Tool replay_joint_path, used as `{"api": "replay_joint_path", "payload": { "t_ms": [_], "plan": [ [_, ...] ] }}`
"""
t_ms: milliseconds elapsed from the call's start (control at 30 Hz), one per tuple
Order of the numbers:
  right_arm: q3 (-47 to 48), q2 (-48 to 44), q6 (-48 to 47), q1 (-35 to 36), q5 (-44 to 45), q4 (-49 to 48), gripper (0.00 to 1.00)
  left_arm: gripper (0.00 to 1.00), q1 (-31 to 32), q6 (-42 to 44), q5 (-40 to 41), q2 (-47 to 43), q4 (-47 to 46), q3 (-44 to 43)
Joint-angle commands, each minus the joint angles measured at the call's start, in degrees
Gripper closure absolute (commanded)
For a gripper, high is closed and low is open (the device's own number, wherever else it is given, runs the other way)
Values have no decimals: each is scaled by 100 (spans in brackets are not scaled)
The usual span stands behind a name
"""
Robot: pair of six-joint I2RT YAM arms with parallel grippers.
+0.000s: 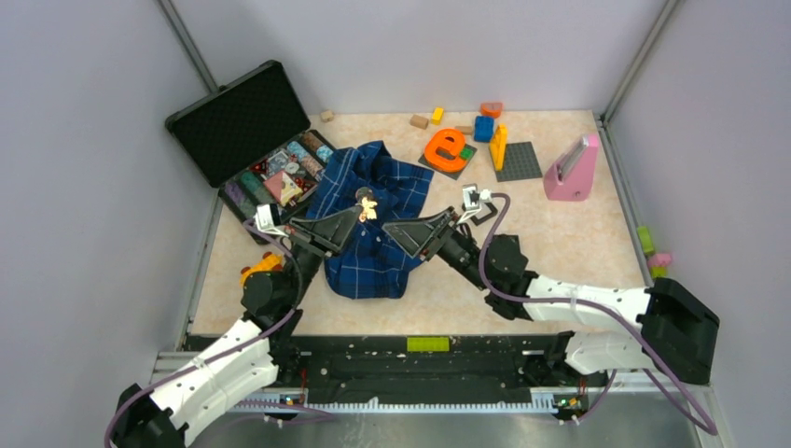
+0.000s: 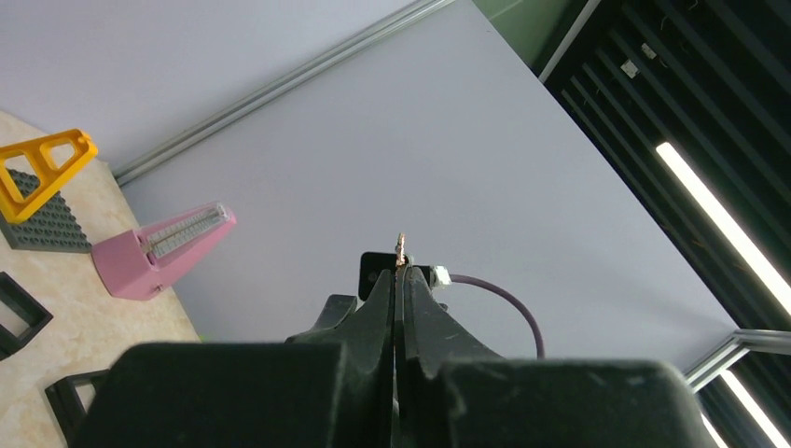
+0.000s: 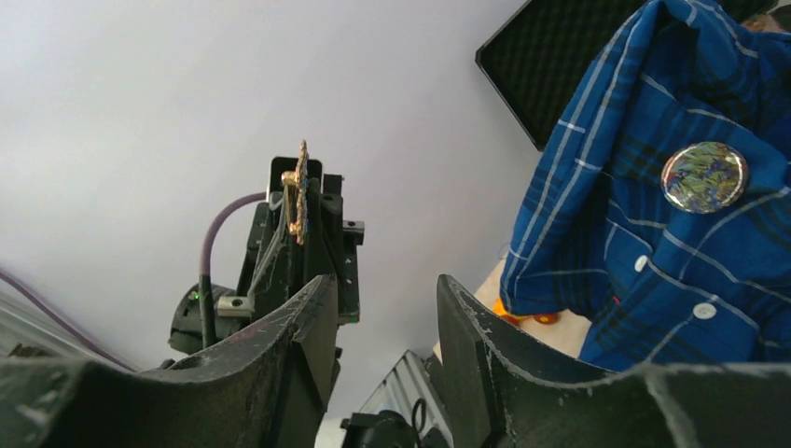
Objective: Remove the brooch from the garment
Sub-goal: Close the brooch, then pick up the brooch box from the center of the board.
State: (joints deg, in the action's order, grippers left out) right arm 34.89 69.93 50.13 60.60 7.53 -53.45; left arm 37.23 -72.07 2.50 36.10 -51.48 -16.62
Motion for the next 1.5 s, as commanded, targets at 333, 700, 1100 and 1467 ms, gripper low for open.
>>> {"api": "replay_joint_path", "payload": {
  "t_ms": [333, 700, 1100, 1467],
  "plan": [
    [498, -148, -866, 0, -613, 128, 66, 100, -7, -729, -57, 5, 906, -479],
    [41, -458, -658, 2, 145, -180, 76, 100, -52, -2752, -515, 400, 2910, -1125],
    [-416, -1775, -134, -2, 2223, 1572, 55, 100, -52, -3205, -724, 810, 3183, -1261],
    [606, -2367, -1207, -2666, 154, 7236, 18, 100, -63, -1754, -45, 607, 4055, -1344]
  ]
}}
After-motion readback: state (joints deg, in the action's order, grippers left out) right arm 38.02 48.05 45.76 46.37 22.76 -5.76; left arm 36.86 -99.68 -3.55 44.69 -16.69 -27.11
